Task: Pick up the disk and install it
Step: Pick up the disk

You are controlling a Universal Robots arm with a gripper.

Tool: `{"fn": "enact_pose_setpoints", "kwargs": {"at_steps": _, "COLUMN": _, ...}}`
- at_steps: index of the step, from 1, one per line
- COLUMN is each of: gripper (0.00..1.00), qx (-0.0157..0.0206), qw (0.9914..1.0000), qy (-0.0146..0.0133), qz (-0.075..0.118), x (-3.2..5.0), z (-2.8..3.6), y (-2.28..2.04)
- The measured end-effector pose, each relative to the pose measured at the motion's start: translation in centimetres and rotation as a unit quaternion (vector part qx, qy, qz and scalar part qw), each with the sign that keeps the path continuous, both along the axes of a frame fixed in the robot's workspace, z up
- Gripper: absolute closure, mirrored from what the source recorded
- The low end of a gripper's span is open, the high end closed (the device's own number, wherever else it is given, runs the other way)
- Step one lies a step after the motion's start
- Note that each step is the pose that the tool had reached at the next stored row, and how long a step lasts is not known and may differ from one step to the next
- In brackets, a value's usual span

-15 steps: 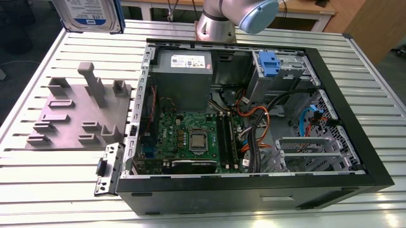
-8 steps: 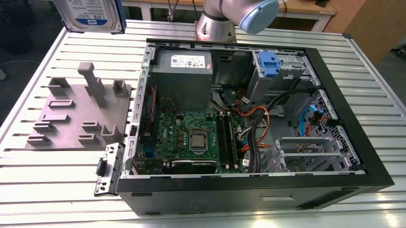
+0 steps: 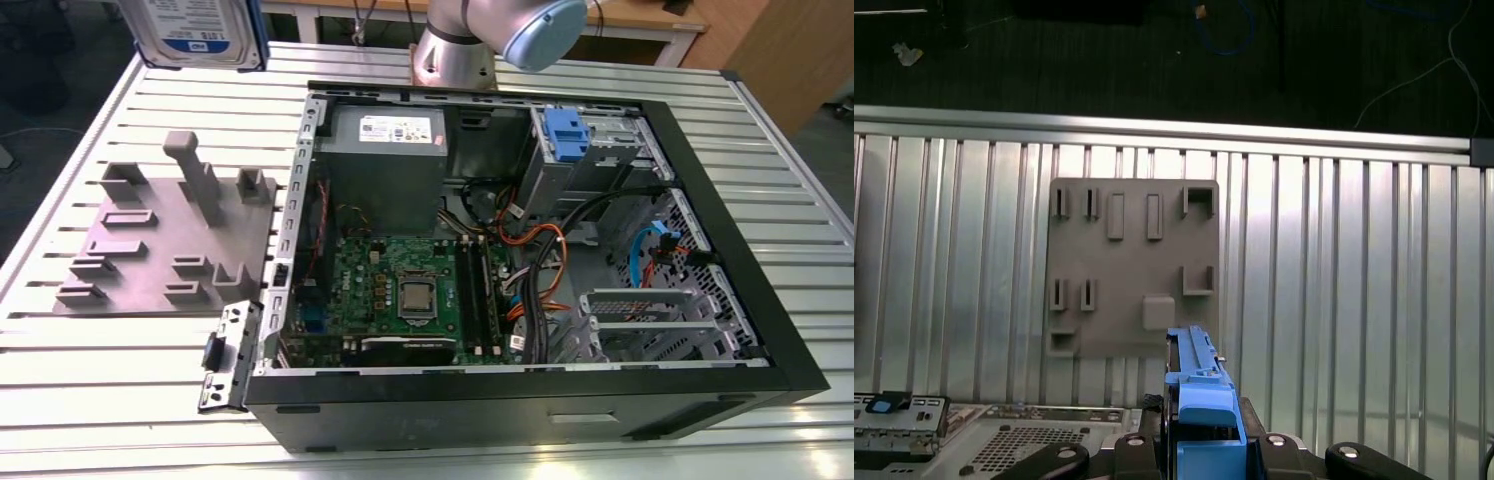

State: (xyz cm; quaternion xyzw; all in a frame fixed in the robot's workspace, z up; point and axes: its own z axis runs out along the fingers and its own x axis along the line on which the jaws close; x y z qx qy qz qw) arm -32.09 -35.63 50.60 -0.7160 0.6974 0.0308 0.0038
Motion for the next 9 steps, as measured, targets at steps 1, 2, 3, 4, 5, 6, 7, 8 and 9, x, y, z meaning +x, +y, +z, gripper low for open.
{"fn": "enact_pose_setpoints", "kwargs": {"at_steps": 1, "gripper": 0.63, "qx": 0.0000, "qw": 1.00000, "qy": 0.0000, "qz": 0.000, "x": 0.04, "z": 0.00, "y": 0.00}}
{"fn": "enact_pose_setpoints", "kwargs": {"at_steps": 2, "gripper": 0.63, "qx": 0.0000, "qw": 1.00000, "qy": 0.0000, "qz": 0.000, "x": 0.08, "z": 0.00, "y": 0.00}}
{"fn": "enact_pose_setpoints", "kwargs": {"at_steps": 3, "gripper": 0.63, "qx": 0.0000, "qw": 1.00000, "qy": 0.0000, "qz": 0.000, "x": 0.11, "z": 0.00, "y": 0.00}}
{"fn": "enact_pose_setpoints", "kwargs": {"at_steps": 4, "gripper": 0.63, "qx": 0.0000, "qw": 1.00000, "qy": 0.0000, "qz": 0.000, "x": 0.16, "z": 0.00, "y": 0.00}}
{"fn": "enact_pose_setpoints", "kwargs": {"at_steps": 5, "gripper": 0.63, "qx": 0.0000, "qw": 1.00000, "qy": 0.0000, "qz": 0.000, "x": 0.20, "z": 0.00, "y": 0.00}}
{"fn": "enact_pose_setpoints", "kwargs": {"at_steps": 6, "gripper": 0.63, "qx": 0.0000, "qw": 1.00000, "qy": 0.0000, "qz": 0.000, "x": 0.24, "z": 0.00, "y": 0.00}}
{"fn": "enact_pose_setpoints", "kwargs": {"at_steps": 7, "gripper": 0.63, "qx": 0.0000, "qw": 1.00000, "qy": 0.0000, "qz": 0.000, "x": 0.28, "z": 0.00, "y": 0.00}}
{"fn": "enact_pose_setpoints", "kwargs": {"at_steps": 8, "gripper": 0.63, "qx": 0.0000, "qw": 1.00000, "qy": 0.0000, "qz": 0.000, "x": 0.32, "z": 0.00, "y": 0.00}}
{"fn": "enact_pose_setpoints", "kwargs": {"at_steps": 9, "gripper": 0.63, "qx": 0.0000, "qw": 1.00000, "qy": 0.0000, "qz": 0.000, "x": 0.36, "z": 0.00, "y": 0.00}}
